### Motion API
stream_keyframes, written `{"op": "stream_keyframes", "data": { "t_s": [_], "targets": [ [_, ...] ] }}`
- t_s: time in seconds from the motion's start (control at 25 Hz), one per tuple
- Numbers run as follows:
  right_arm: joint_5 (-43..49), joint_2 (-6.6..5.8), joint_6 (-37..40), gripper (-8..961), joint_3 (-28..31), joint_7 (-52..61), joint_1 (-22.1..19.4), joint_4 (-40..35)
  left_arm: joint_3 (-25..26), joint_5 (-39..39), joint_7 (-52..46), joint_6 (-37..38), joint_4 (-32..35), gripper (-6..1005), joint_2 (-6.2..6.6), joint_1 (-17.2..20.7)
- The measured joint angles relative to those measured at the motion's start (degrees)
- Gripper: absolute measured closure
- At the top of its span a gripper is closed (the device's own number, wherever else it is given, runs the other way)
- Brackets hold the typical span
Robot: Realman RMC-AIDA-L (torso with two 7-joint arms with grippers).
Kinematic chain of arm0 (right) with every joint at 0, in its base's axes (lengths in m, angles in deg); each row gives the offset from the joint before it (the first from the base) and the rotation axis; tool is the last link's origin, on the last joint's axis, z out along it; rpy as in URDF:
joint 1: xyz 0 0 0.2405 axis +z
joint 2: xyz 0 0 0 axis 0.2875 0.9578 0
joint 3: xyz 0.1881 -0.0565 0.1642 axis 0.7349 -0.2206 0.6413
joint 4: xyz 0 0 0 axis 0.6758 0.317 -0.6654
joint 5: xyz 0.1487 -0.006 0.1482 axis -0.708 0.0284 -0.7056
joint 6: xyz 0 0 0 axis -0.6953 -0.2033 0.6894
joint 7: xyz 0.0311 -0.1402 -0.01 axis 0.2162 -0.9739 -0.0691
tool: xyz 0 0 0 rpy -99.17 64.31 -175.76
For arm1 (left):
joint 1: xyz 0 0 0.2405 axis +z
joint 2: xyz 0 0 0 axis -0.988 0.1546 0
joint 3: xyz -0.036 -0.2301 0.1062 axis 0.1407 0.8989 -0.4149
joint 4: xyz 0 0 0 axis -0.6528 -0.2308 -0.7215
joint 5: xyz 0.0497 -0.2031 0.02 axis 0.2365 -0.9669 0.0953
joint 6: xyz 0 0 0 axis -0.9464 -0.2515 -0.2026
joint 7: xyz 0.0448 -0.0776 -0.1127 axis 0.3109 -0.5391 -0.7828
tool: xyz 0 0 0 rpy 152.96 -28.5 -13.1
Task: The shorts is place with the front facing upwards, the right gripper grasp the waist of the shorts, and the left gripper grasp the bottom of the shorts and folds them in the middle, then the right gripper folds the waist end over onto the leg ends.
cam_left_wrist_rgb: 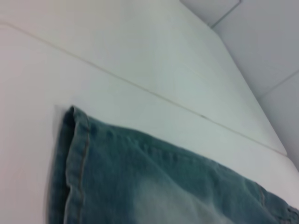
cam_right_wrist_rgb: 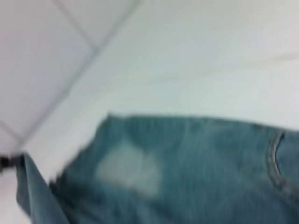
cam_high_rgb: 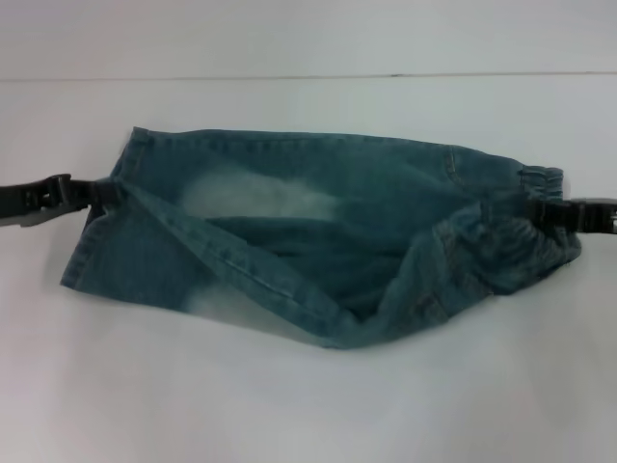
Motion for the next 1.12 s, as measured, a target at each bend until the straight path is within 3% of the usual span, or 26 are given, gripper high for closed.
{"op": "stream_keyframes", "data": {
  "t_s": [0.2,0.32,0.64,0.84,1.12],
  "targets": [
    [-7.48,2.34,-4.50,898,0.73,-2.70,-2.38,0.47,0.03,-1.23,0.14,-4.20,-1.20,971,-0.22,-0.40],
    [-9.97,3.14,-8.21,895,0.75,-4.00,-2.68,1.66,0.01,-3.27,0.85,-7.01,-2.12,971,-0.35,-0.38],
    [-16.56,3.60,-13.91,886,0.86,-9.83,-2.37,6.33,-0.04,-8.37,4.76,-11.86,-4.47,971,-0.94,-0.20],
    [-19.35,5.19,-16.97,881,0.88,-15.17,-2.62,6.86,-0.26,-13.77,11.11,-15.47,-7.35,971,-1.66,-0.69],
    [-20.77,6.20,-18.03,873,1.75,-19.70,-3.24,7.08,-0.32,-16.02,15.06,-19.04,-8.17,971,-2.57,-2.19]
  ]
}}
